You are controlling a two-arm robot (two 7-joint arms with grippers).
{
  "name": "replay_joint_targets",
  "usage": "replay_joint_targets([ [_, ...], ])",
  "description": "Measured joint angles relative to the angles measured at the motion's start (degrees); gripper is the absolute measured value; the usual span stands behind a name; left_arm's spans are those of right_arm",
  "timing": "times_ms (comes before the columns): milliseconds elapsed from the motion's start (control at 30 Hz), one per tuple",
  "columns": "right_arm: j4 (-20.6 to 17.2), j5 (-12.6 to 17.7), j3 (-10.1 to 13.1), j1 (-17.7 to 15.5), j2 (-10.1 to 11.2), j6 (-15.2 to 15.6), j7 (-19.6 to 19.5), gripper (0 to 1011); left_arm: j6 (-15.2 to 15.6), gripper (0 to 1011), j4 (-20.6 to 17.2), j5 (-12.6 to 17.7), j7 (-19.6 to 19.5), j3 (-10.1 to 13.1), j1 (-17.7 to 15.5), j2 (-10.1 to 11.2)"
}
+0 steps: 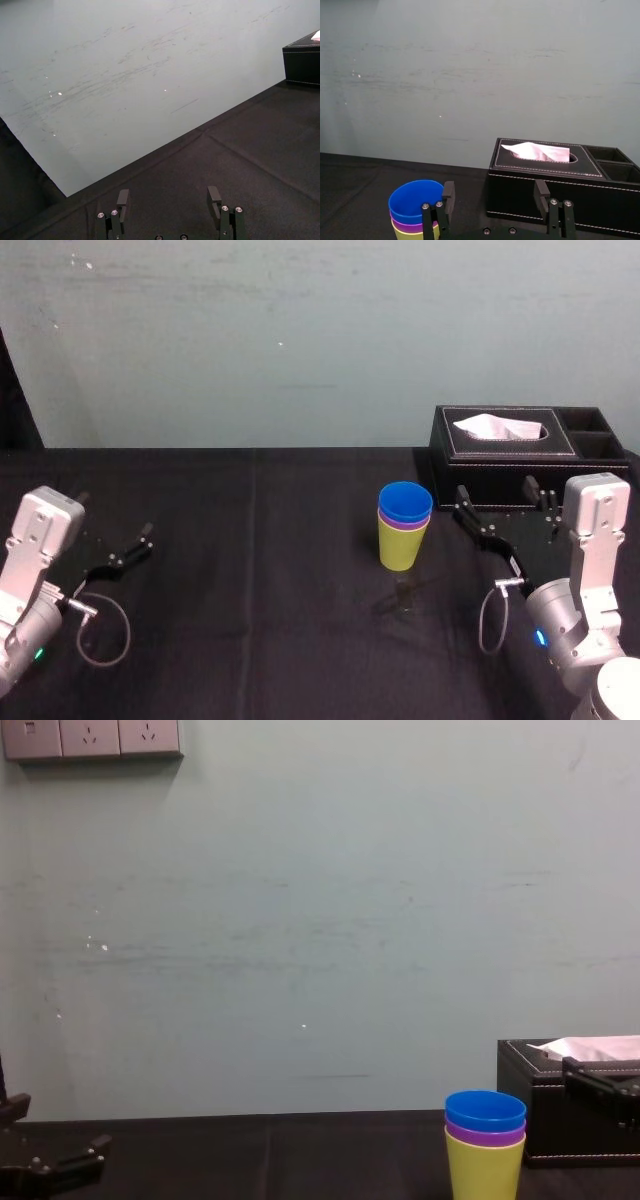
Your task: Stack the three plastic cups sequentially using one hand.
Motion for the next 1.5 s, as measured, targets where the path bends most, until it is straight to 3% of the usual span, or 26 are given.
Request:
replay_joint_targets([
  [1500,-0.2,0.3,-0.2,0.2,0.2,0.2,0.2,1003,0.0,1000,0.0,0.0,0.0,0.0,0.0,0.0],
])
